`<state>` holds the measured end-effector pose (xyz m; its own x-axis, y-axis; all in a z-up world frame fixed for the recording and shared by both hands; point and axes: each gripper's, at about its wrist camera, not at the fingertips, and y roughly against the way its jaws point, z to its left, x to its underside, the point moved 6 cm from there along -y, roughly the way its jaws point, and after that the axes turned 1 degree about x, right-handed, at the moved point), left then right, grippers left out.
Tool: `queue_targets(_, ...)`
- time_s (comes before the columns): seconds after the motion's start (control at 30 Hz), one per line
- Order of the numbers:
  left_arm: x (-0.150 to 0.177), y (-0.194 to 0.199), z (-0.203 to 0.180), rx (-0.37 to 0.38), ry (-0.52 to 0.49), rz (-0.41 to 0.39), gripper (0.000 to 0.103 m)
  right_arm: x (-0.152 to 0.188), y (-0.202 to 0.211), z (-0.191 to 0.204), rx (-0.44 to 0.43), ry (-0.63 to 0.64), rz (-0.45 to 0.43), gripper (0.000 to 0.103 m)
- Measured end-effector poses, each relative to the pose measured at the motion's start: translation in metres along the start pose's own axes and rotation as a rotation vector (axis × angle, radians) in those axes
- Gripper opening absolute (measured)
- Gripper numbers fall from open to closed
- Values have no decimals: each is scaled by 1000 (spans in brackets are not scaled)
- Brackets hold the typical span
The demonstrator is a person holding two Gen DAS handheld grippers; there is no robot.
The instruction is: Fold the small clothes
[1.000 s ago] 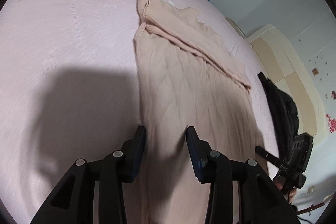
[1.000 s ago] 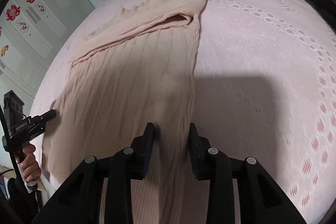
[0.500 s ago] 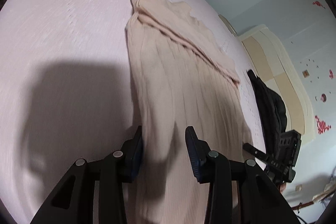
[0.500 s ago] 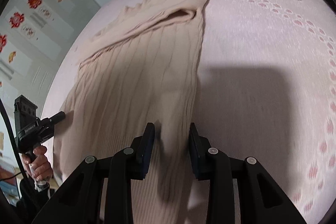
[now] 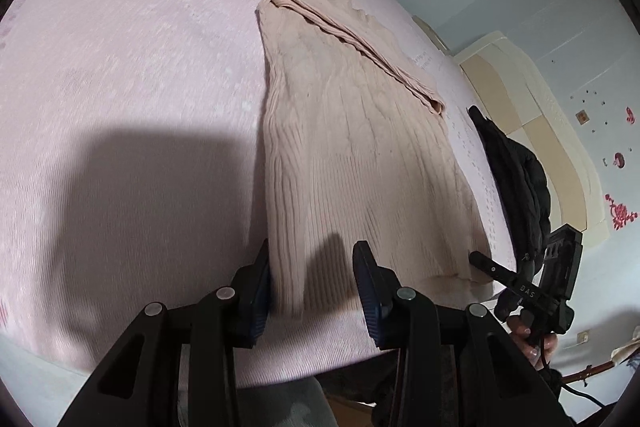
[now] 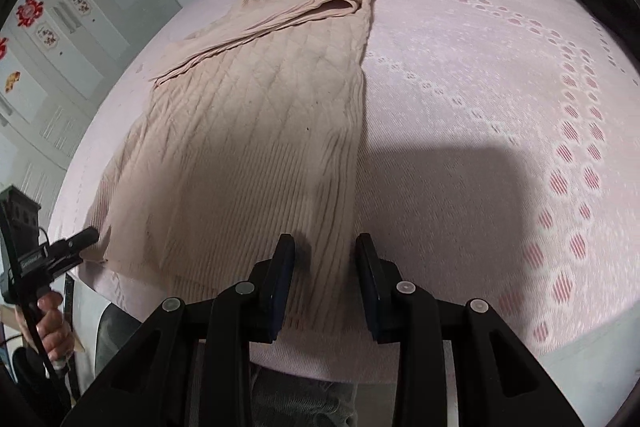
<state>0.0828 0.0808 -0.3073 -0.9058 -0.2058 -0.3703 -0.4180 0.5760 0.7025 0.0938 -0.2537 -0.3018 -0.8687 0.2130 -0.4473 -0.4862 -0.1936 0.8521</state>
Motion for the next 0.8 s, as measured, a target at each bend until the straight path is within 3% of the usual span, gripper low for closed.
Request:
queue_targets(0.2,14,10,3,-4,14,-17,36,7,4,2,21,-3,-18,36)
queue_targets(0.53,13,11,13,-74,49,-33,14,14,5,11,101,38,-26,36)
queue_targets(0.8,7,10,16,-86,72,-36,9,18,9,7,72,17,-17,36)
